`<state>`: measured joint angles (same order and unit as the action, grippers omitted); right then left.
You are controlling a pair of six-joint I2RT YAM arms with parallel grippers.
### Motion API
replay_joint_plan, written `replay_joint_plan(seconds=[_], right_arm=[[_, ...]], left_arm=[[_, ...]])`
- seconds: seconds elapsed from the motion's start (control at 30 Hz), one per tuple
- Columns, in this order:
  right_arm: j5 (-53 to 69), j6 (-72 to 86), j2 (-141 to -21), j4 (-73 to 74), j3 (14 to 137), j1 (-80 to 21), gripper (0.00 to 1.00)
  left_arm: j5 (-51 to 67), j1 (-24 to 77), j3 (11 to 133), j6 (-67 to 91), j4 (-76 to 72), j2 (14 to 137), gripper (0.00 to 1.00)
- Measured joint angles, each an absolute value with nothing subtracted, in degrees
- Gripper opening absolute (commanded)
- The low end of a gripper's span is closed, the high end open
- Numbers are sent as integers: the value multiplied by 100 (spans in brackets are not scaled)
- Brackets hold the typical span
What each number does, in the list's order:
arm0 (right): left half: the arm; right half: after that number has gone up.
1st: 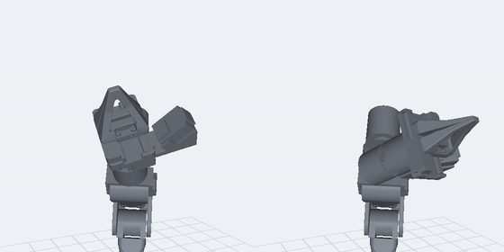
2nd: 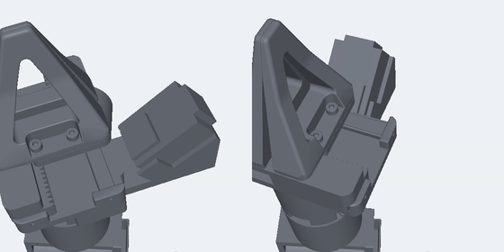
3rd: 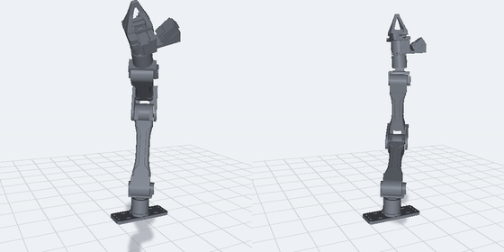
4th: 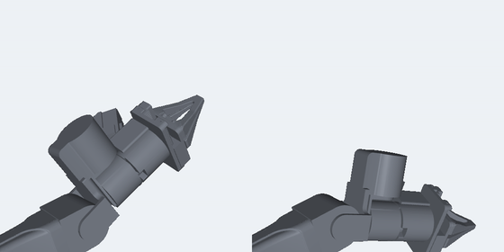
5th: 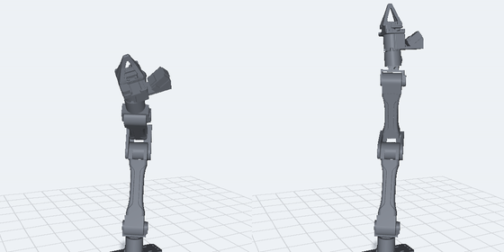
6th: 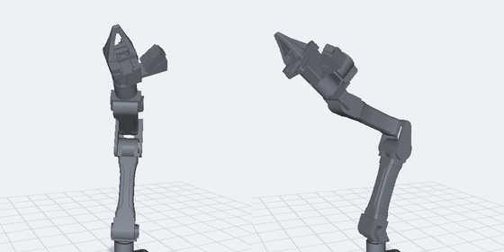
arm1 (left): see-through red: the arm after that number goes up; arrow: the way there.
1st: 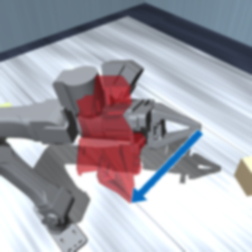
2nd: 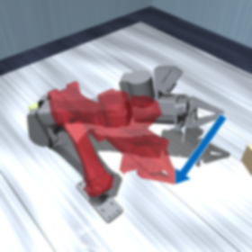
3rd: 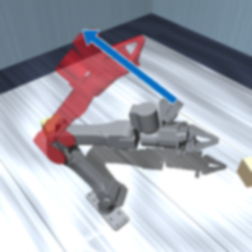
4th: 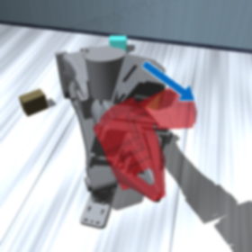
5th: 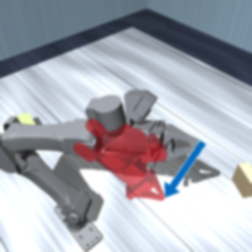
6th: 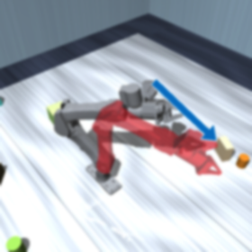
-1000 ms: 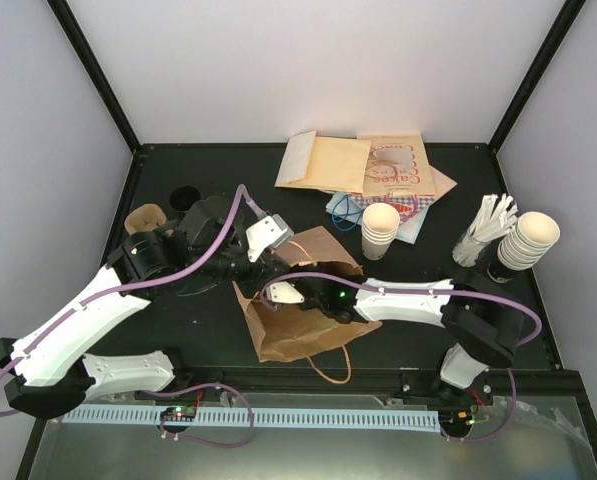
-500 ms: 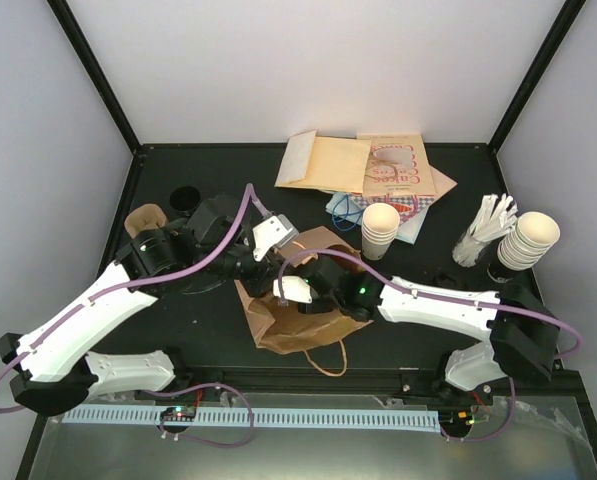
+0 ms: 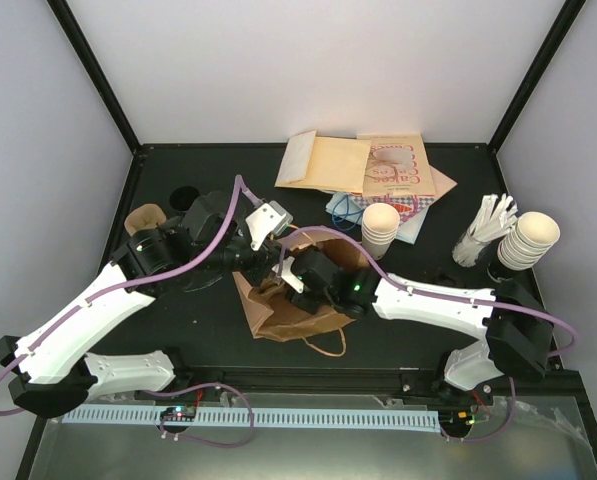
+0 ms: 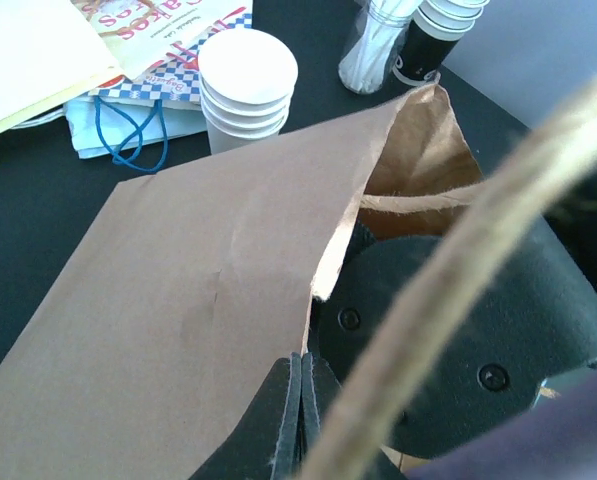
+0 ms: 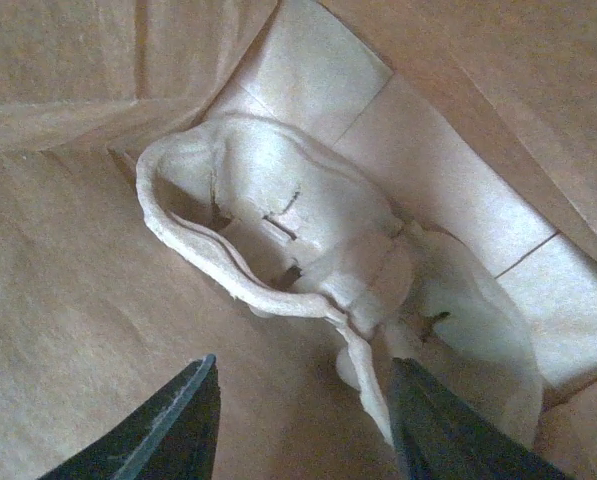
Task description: Pack the takeout coffee
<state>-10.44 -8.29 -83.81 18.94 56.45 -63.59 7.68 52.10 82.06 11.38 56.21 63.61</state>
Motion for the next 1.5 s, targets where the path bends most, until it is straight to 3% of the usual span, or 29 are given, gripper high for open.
replay_joint_plan(seconds=[0.37,0.7,0.87,1.03,1.5], right_arm=[[-1367,-589,-8770,1260,5061,-6602,26],[-1905,-1079,-9336,950,4737,-7072,24],[-2084,-1219,-9080,823,4512,-7074,22],[-2311,-1358,-8482,543,4226,-7074,2],[-3085,-2228,-8377,-202,4219,-7065,1]], left_arm=[[908,5207,8204,1111,5618,6361,2],[1487,5210,8204,1052,5612,6359,2],[1675,5214,8189,1055,5603,6359,2],[1833,5225,8112,1063,5561,6357,2],[2016,5227,8103,1074,5566,6331,2]])
